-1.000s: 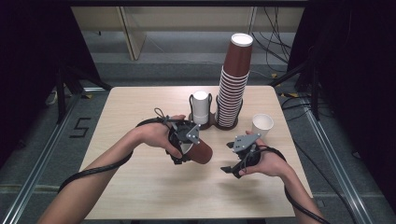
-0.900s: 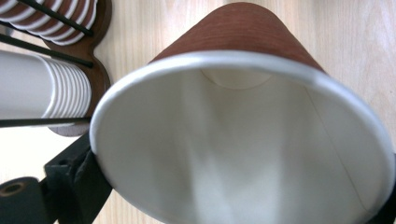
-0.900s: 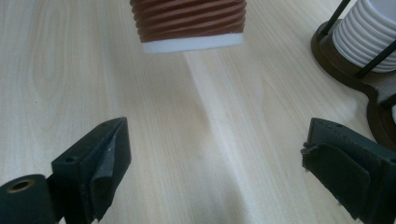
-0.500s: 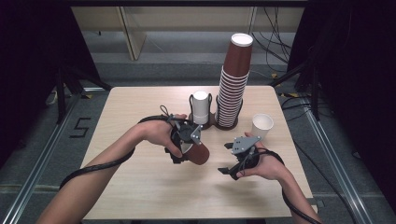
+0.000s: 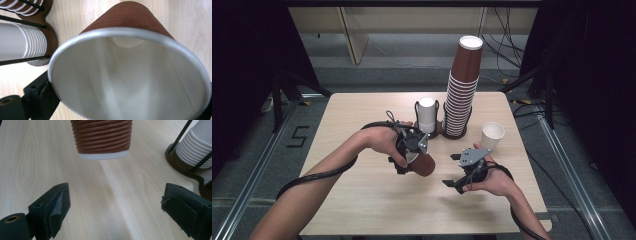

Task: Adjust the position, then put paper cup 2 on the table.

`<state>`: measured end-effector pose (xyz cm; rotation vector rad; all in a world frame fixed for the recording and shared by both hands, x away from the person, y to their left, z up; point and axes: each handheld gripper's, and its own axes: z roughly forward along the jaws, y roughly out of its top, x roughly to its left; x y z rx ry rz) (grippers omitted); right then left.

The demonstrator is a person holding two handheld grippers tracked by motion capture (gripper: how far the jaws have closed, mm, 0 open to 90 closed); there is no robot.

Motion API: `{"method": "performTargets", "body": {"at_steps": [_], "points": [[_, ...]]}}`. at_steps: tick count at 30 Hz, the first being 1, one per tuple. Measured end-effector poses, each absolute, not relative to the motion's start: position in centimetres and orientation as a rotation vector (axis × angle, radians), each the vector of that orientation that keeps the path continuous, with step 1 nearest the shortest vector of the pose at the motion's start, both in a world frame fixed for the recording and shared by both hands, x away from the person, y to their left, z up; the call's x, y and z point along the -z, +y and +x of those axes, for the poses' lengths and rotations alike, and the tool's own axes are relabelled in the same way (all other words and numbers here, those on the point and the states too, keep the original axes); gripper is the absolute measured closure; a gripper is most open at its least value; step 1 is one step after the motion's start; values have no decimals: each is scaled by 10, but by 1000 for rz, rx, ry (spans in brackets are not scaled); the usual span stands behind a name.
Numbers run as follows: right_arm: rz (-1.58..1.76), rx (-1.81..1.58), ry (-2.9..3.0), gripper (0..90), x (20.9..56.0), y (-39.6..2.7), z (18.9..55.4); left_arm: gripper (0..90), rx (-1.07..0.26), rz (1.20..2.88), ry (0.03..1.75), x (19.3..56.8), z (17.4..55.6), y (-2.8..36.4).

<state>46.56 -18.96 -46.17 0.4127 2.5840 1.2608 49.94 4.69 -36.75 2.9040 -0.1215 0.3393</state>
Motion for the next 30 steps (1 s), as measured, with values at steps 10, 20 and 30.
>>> {"method": "performTargets", "body": {"at_steps": [10, 20, 30], "points": [[362, -1290, 2567, 95, 459, -181, 466, 60, -345, 2937, -134, 364, 502, 45], [317, -1347, 2518, 100, 449, -169, 469, 60, -336, 2984, -167, 369, 502, 37], [249, -1396, 2503, 102, 442, -138, 473, 59, -340, 3001, -199, 370, 500, 33]]}}
